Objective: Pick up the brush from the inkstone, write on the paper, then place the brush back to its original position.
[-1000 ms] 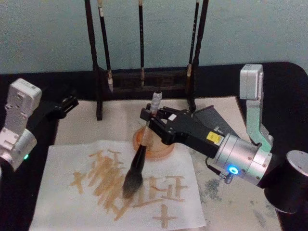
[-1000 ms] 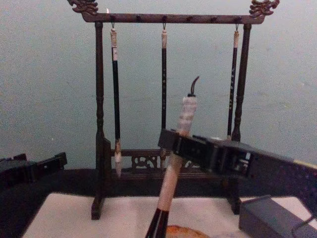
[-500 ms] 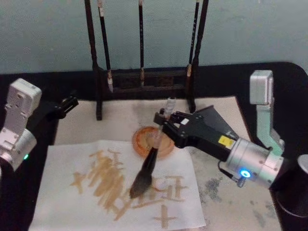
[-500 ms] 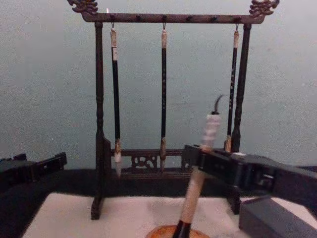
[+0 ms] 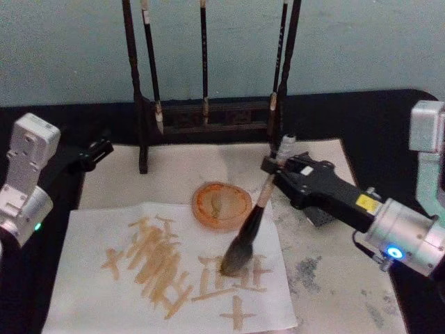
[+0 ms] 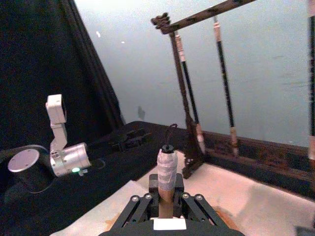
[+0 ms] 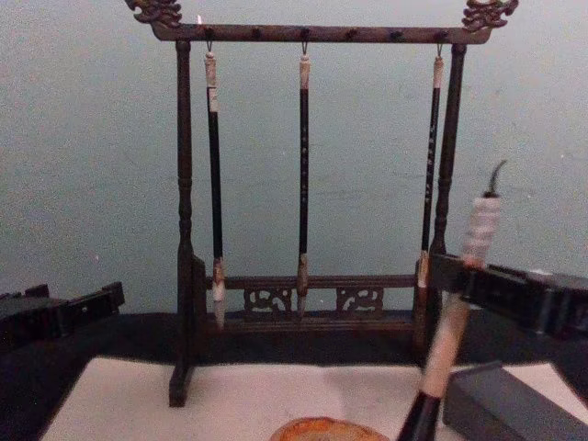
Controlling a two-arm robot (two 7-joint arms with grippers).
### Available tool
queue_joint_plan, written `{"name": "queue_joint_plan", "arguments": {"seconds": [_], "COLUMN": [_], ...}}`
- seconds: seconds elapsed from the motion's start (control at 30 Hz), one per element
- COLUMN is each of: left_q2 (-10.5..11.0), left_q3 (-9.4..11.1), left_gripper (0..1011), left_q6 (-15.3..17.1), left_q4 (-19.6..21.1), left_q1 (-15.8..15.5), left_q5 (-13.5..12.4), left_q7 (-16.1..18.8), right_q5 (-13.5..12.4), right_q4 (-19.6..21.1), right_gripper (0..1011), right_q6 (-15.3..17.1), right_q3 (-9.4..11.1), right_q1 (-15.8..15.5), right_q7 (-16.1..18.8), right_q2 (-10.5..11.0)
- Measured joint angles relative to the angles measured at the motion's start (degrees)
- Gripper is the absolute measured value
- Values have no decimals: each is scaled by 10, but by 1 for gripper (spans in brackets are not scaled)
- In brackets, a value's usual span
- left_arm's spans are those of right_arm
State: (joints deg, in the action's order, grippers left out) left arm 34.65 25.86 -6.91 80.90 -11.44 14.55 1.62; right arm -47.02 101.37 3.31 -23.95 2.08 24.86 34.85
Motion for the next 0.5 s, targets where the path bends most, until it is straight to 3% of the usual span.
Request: {"name": "queue_joint_plan", "arguments": {"seconds": [0.27, 0.5], "left_q2": [0, 0], "left_q3": [0, 0], "left_gripper": [1002, 1002], "left_q6": [0, 0], "left_q4": [0, 0], "left_q1": [0, 0], "left_q5": [0, 0], "left_q7": [0, 0], "right_q5": [-18, -28], "right_q4": [14, 33], "right_gripper": [175, 173], "right_q6": [-11, -17], "right_q3": [39, 54], "right_q1": [-31, -42], "right_q7": [-3, 1], "right_q2": [20, 25]}}
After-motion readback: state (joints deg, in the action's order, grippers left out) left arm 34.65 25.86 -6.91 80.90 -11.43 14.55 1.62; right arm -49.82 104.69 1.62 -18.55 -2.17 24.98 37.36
